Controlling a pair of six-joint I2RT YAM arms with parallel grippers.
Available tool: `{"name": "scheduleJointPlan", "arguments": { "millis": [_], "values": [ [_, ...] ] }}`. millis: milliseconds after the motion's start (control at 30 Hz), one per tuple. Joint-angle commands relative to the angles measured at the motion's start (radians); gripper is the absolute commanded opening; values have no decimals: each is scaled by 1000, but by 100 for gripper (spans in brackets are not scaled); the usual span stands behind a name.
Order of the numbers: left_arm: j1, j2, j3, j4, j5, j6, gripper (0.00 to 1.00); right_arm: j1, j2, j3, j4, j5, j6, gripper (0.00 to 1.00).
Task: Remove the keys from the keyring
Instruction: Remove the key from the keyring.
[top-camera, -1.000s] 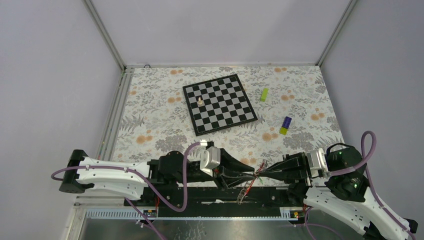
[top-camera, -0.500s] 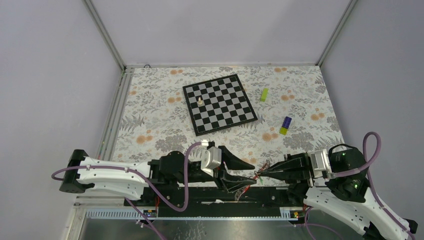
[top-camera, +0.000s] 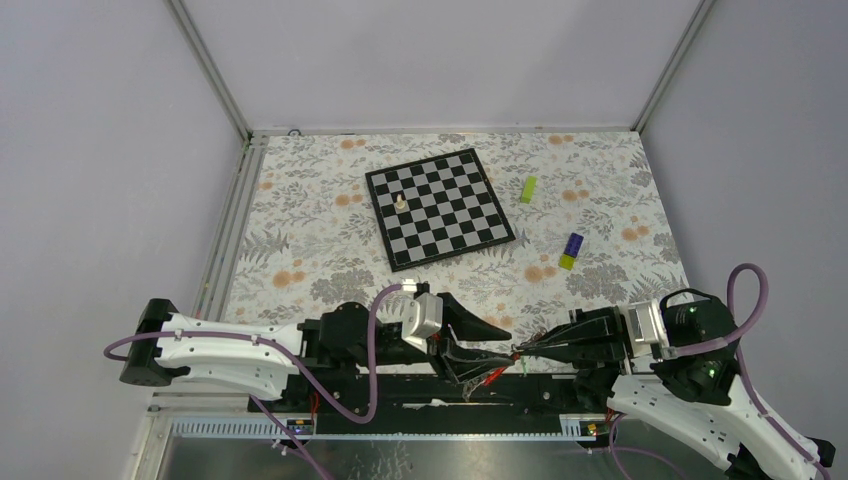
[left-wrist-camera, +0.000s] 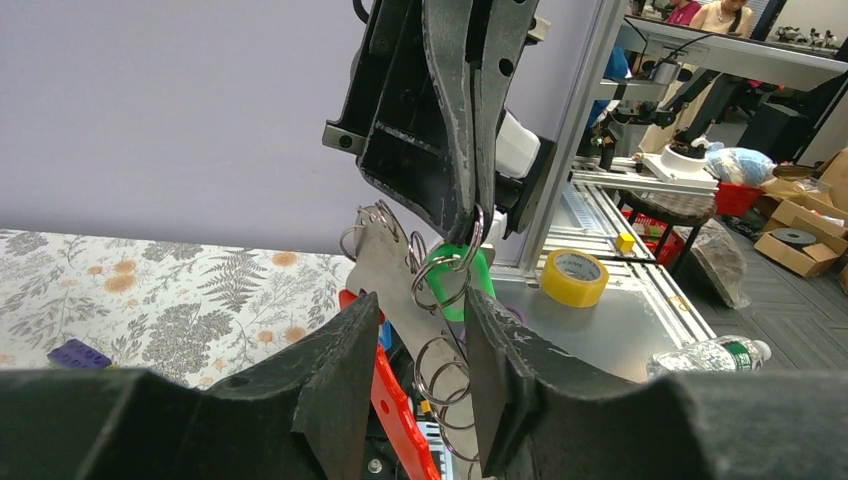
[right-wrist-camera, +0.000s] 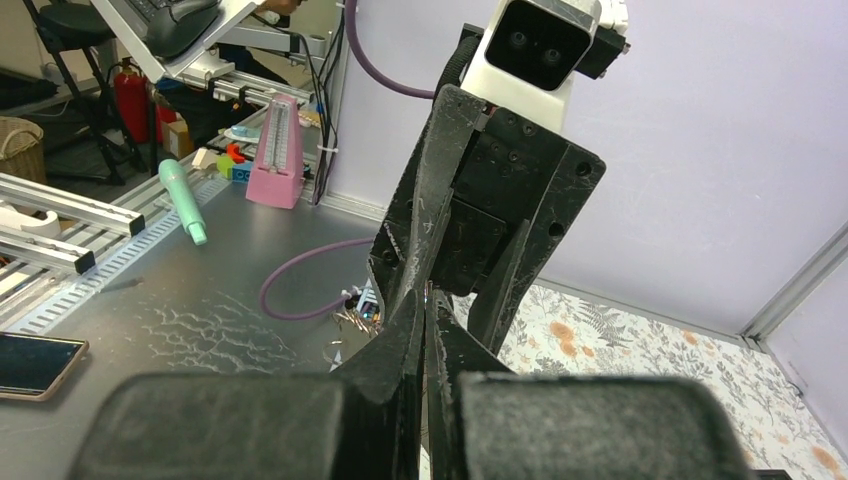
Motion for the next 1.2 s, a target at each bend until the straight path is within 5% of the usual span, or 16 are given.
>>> {"name": "scheduleJointPlan", "arguments": {
  "millis": [0, 333, 600, 900, 1167],
  "values": [
    [-2, 3, 13, 77, 18, -2, 41, -2, 2, 0, 59, -10, 11, 0],
    [-2, 29, 28, 81, 53, -12, 39, -2, -2, -3, 63, -7, 11, 0],
    [-2, 28, 29, 86, 50, -12, 28, -3, -6, -3, 55, -7, 8, 0],
    [-2, 13, 28, 85, 26, -2, 38, -2, -10, -2, 48, -8, 11, 0],
    [-1, 15, 29, 87, 32, -2, 31, -2, -11, -3, 42, -8, 10, 0]
  ]
}}
